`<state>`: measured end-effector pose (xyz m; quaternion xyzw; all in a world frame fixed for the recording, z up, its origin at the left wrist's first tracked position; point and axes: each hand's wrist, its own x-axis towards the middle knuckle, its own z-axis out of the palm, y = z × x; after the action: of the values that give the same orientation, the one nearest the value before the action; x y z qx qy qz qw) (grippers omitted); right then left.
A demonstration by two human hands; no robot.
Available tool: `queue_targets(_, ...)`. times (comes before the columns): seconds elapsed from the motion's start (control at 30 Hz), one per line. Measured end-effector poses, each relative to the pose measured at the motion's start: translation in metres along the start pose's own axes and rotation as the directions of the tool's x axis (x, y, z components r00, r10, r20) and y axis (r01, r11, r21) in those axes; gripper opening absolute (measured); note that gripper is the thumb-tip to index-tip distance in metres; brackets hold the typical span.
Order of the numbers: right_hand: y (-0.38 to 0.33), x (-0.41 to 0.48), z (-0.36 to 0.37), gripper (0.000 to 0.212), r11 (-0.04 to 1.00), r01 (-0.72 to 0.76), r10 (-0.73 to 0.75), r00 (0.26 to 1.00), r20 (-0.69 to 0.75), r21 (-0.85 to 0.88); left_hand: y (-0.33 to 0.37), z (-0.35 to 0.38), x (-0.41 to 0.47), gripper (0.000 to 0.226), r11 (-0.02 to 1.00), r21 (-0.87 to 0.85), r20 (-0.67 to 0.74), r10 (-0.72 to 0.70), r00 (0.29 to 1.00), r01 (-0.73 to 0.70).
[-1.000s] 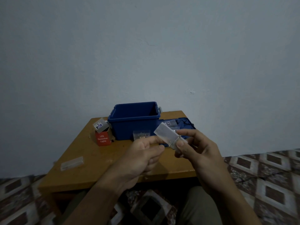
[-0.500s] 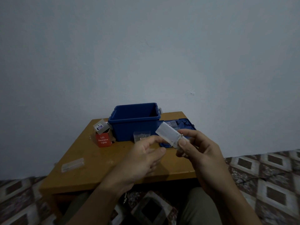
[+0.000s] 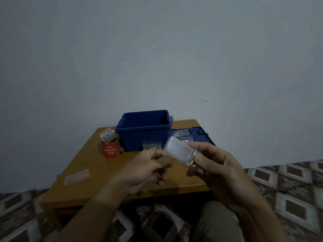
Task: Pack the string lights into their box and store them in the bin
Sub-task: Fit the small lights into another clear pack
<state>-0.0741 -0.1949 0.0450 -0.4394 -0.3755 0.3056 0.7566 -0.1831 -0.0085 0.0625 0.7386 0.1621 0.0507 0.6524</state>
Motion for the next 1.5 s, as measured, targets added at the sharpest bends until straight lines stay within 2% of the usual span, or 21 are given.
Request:
queue_targets(0.1, -0.001, -0.003, -0.003, 0.028, 0.996, -0.054, 0.062, 0.991, 0.122, -0.065, 0.01, -0.005, 0.0, 0.021, 0.998, -0.063, 0.066, 0.002, 0.998, 0.002)
queue_targets(0.2, -0.002, -0.006, -0.002, 0.024, 0.98, -0.071, 0.112, 0.969, 0.221, -0.187, 0.023, -0.008, 0.0, 0.025, 0.996, 0.078, 0.086, 0.029, 0.996, -0.035)
queue_targets(0.3, -0.004, -0.005, 0.001, 0.019, 0.925, -0.07, 0.156, 0.966, 0.205, -0.374, 0.039, -0.008, -0.002, 0.027, 0.988, 0.139, 0.065, 0.05, 0.997, -0.059)
queue_targets(0.37, -0.001, -0.004, 0.002, 0.017, 0.85, -0.044, 0.148, 0.976, 0.157, -0.526, 0.05, -0.004, -0.006, 0.03, 0.958, 0.272, 0.003, 0.091, 0.996, -0.089)
queue_targets(0.47, 0.005, -0.001, 0.004, 0.015, 0.716, -0.016, 0.061, 0.997, 0.04, -0.698, 0.058, 0.005, -0.013, 0.03, 0.878, 0.462, -0.1, 0.195, 0.976, -0.128)
queue_targets(0.53, 0.009, 0.0, 0.007, 0.016, 0.632, 0.01, -0.08, 0.995, -0.052, -0.775, 0.056, 0.012, -0.016, 0.03, 0.862, 0.484, -0.149, 0.251, 0.956, -0.151)
queue_targets(0.6, 0.012, 0.003, 0.01, 0.017, 0.568, 0.051, -0.263, 0.957, -0.123, -0.822, 0.05, 0.018, -0.018, 0.027, 0.882, 0.436, -0.201, 0.287, 0.936, -0.177)
queue_targets(0.67, 0.014, 0.004, 0.01, 0.018, 0.601, 0.094, -0.366, 0.915, -0.168, -0.794, 0.043, 0.024, -0.021, 0.021, 0.911, 0.35, -0.217, 0.305, 0.927, -0.218)
queue_targets(0.83, 0.013, 0.004, 0.007, 0.019, 0.666, 0.153, -0.427, 0.88, -0.206, -0.73, 0.024, 0.036, -0.023, 0.016, 0.951, 0.118, -0.285, 0.309, 0.908, -0.286)
queue_targets(0.97, 0.012, 0.005, 0.007, 0.02, 0.723, 0.184, -0.426, 0.877, -0.22, -0.666, 0.014, 0.042, -0.021, 0.013, 0.968, -0.016, -0.312, 0.233, 0.921, -0.25)
queue_targets(1.07, 0.014, 0.005, 0.009, 0.02, 0.774, 0.214, -0.414, 0.884, -0.219, -0.596, 0.012, 0.041, -0.018, 0.016, 0.979, -0.099, -0.238, 0.151, 0.96, -0.178)
queue_targets(1.17, 0.014, 0.004, 0.01, 0.02, 0.815, 0.221, -0.385, 0.898, -0.214, -0.536, 0.013, 0.039, -0.018, 0.023, 0.976, -0.08, -0.143, 0.188, 0.972, -0.201)
queue_targets(1.33, 0.014, 0.004, 0.006, 0.027, 0.867, 0.209, -0.294, 0.947, -0.127, -0.453, 0.013, 0.034, -0.016, 0.022, 0.969, -0.06, -0.146, 0.227, 0.963, -0.238)
queue_targets(1.5, 0.015, 0.006, 0.005, 0.026, 0.882, 0.197, -0.268, 0.957, -0.113, -0.428, 0.01, 0.031, -0.015, 0.018, 0.971, -0.044, -0.156, 0.224, 0.962, -0.234)
